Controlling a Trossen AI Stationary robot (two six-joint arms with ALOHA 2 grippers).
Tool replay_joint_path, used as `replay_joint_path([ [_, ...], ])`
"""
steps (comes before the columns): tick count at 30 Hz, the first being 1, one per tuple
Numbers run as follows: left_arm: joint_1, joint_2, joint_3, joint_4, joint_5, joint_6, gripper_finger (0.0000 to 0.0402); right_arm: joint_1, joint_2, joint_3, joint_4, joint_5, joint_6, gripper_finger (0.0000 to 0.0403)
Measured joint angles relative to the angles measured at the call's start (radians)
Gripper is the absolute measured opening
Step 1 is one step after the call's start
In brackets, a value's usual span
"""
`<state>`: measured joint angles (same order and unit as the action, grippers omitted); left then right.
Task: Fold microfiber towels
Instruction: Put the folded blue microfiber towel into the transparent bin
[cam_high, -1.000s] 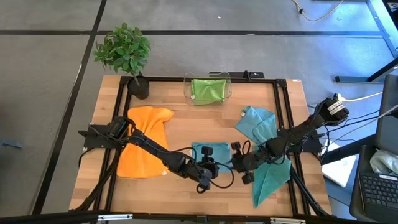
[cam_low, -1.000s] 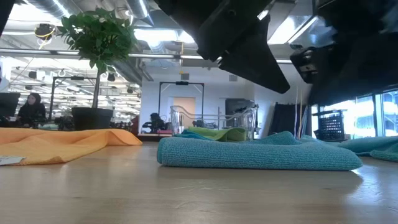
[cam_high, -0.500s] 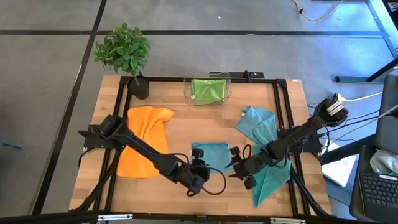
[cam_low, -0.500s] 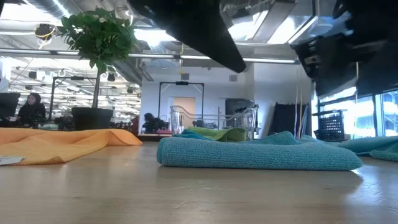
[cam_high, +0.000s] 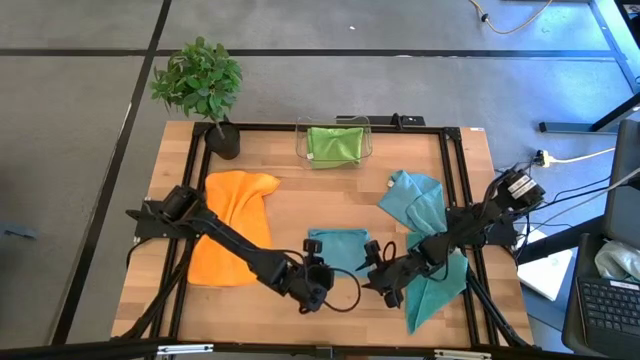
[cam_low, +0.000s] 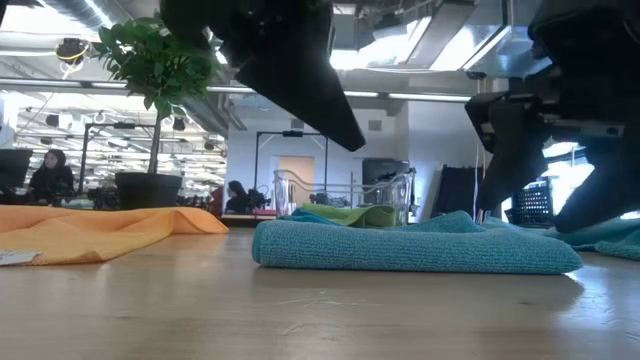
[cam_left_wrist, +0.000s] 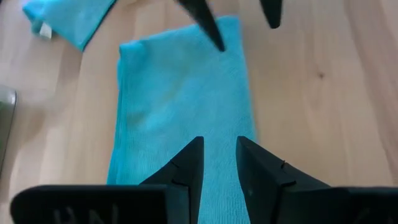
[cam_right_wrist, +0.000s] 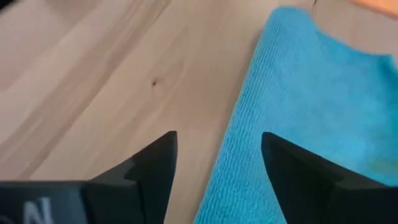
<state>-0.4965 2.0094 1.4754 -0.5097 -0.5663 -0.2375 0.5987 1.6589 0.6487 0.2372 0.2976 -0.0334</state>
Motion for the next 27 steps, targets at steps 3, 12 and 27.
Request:
replay_joint_path([
  [3,0.013,0.000,0.000,-0.046,0.005,-0.116,0.0086,0.000,0.017,0.000,-0.016,-0.026,0.007,0.0225],
  [12,-0.011,0.000,0.000,-0.059,-0.038,-0.043,0.0094,0.000,0.051,-0.001,0.078,-0.056,0.080,0.0226],
  [27,0.011,0.000,0.000,-0.058,0.087,-0.148,0.0111,-0.001,0.051,-0.001,0.165,-0.017,0.031,0.0214],
])
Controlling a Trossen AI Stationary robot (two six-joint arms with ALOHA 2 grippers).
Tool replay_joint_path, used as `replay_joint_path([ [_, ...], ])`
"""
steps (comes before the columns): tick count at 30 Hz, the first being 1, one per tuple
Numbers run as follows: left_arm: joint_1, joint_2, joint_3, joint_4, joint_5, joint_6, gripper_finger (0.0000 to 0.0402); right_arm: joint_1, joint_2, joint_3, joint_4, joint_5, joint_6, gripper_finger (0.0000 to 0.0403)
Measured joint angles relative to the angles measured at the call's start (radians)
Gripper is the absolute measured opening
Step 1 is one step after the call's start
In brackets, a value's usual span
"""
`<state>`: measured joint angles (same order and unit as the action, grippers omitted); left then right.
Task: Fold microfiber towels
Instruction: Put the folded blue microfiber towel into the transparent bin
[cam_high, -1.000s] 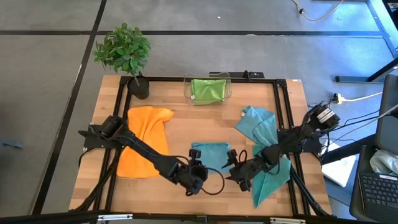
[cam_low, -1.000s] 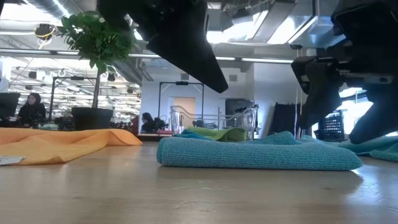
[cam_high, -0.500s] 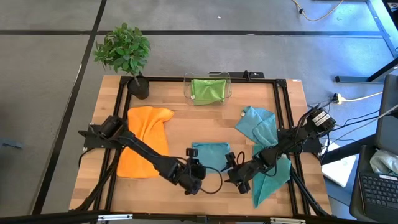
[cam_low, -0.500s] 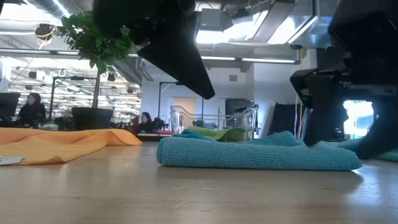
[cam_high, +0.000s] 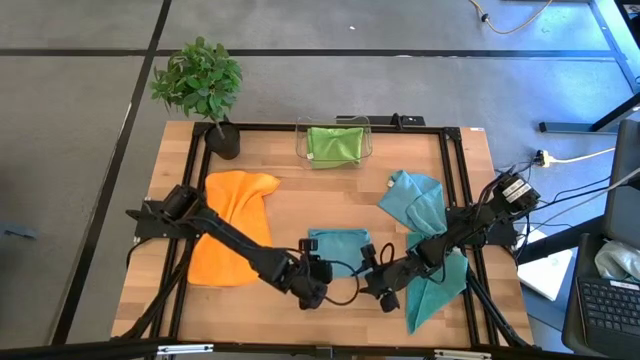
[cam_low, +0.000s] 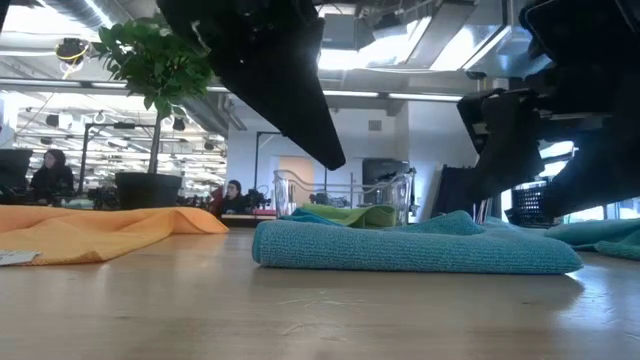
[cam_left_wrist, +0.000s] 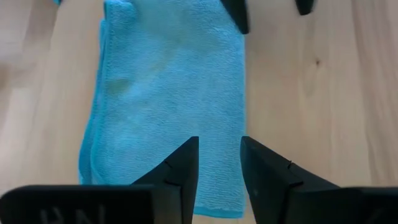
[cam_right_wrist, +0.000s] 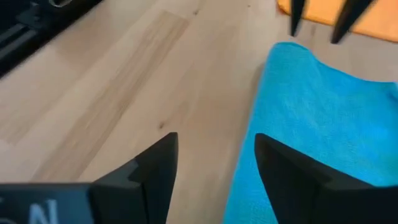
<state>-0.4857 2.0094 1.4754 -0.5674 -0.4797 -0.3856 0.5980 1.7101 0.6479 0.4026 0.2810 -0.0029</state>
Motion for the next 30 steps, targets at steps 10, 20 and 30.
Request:
replay_joint_path([
  [10,-0.004,0.000,0.000,0.002,-0.011,0.001,0.0111,-0.042,0.170,0.005,0.199,0.066,-0.058,0.0213],
  [20,-0.008,0.000,0.000,-0.017,-0.012,0.001,0.0111,-0.086,0.228,0.024,0.203,0.074,-0.024,0.0213],
  [30,-0.014,0.000,0.000,-0.018,-0.006,-0.006,0.0111,-0.118,0.230,0.024,0.168,0.061,-0.024,0.0169],
])
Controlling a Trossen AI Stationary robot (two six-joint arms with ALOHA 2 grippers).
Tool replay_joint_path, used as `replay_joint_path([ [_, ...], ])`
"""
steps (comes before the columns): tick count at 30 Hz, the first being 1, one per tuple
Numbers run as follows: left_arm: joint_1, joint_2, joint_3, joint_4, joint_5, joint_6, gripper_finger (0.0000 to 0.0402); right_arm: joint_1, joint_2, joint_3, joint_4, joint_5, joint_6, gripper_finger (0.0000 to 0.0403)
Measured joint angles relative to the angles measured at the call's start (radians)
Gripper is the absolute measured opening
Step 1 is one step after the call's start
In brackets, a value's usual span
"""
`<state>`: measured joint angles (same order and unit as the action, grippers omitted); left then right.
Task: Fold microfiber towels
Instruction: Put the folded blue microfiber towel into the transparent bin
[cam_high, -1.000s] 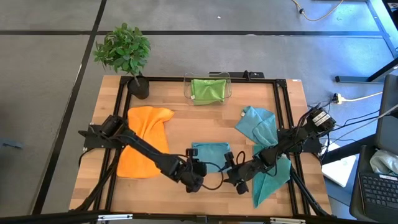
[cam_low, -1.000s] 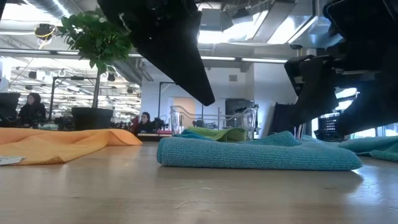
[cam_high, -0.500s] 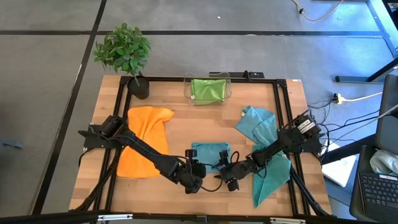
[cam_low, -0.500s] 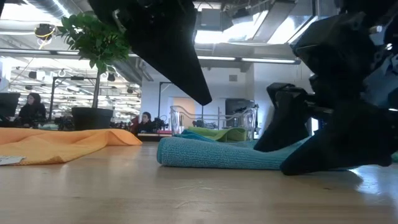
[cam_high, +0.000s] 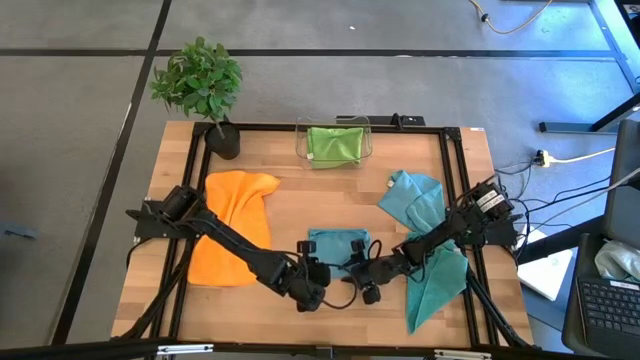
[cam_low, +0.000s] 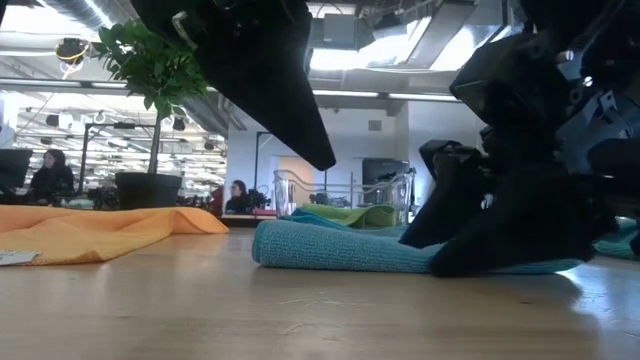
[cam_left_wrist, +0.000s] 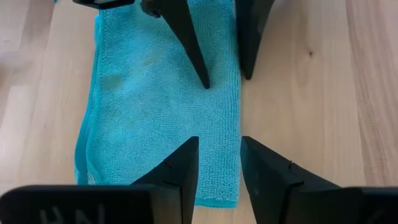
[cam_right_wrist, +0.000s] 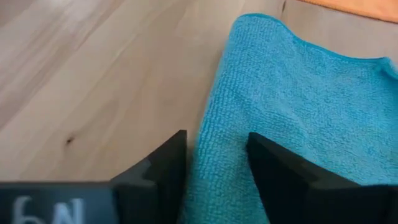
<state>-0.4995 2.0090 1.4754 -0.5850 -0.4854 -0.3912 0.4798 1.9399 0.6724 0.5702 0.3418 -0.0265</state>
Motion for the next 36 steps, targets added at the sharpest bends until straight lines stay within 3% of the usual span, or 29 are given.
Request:
replay_joint_path([
  [9,0.002,0.000,0.000,-0.007,0.000,0.000,0.0111,-0.009,0.002,-0.003,-0.012,0.037,-0.046,0.0014],
  [24,-0.023,-0.054,0.001,-0.090,0.040,-0.044,0.0111,-0.027,-0.176,-0.009,-0.185,0.039,-0.138,0.0006],
  [36,-0.080,-0.165,0.002,-0.108,-0.003,-0.154,0.0111,-0.199,-0.324,0.018,-0.272,-0.031,-0.280,0.0006],
])
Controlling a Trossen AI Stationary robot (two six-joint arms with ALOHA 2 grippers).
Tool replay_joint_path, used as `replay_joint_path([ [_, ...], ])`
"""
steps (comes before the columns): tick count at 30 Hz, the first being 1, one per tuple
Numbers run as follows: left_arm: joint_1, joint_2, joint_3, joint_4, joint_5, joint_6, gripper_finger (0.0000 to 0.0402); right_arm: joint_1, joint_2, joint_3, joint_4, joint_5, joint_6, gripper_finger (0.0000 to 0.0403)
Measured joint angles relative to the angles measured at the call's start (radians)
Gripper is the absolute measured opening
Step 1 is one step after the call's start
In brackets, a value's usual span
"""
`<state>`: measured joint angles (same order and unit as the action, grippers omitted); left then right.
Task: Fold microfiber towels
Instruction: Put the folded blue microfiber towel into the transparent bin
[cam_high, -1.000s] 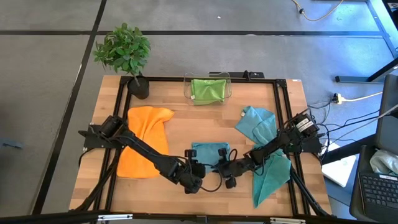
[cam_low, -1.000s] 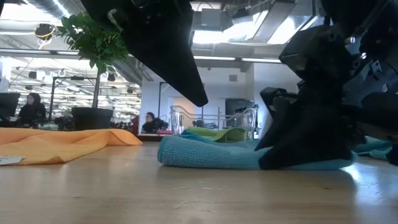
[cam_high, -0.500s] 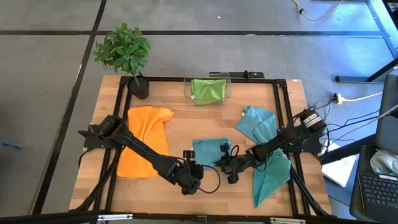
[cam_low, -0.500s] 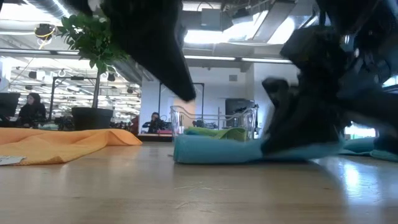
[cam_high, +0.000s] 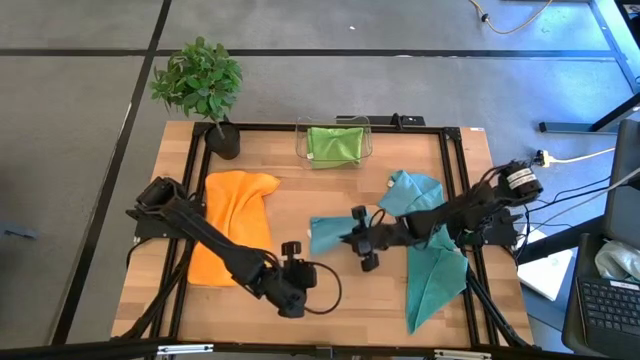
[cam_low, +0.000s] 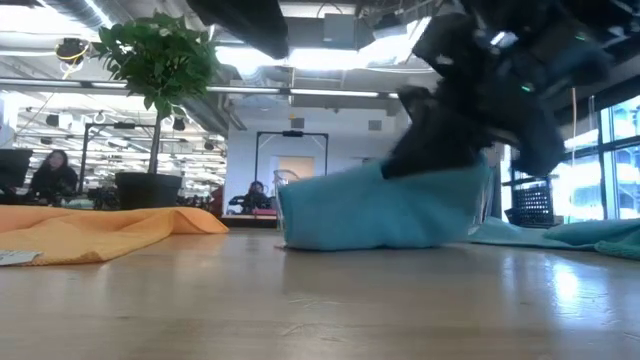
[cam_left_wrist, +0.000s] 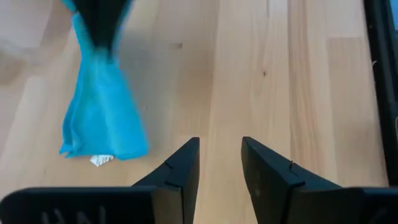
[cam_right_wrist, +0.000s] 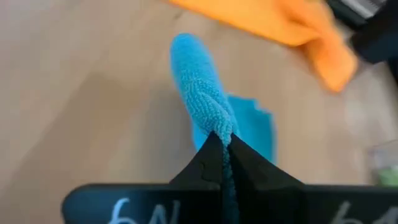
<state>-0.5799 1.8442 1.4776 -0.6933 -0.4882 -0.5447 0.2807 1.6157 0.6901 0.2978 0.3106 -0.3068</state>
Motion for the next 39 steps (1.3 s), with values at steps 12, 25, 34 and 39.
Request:
replay_joint_path([
  [12,-0.005,-0.014,0.000,-0.002,-0.044,0.028,0.0111,-0.338,-0.029,0.157,-0.056,-0.174,-0.214,0.0008],
  [25,-0.016,-0.014,0.000,-0.003,-0.042,0.024,0.0111,-0.694,-0.021,0.208,-0.025,-0.439,-0.303,0.0008],
  [34,-0.016,-0.014,0.000,-0.004,-0.044,0.032,0.0111,-0.770,0.049,0.209,0.036,-0.465,-0.332,0.0009],
  [39,-0.014,-0.014,0.000,-0.004,-0.045,0.039,0.0111,-0.808,0.075,0.228,0.054,-0.464,-0.328,0.0009],
])
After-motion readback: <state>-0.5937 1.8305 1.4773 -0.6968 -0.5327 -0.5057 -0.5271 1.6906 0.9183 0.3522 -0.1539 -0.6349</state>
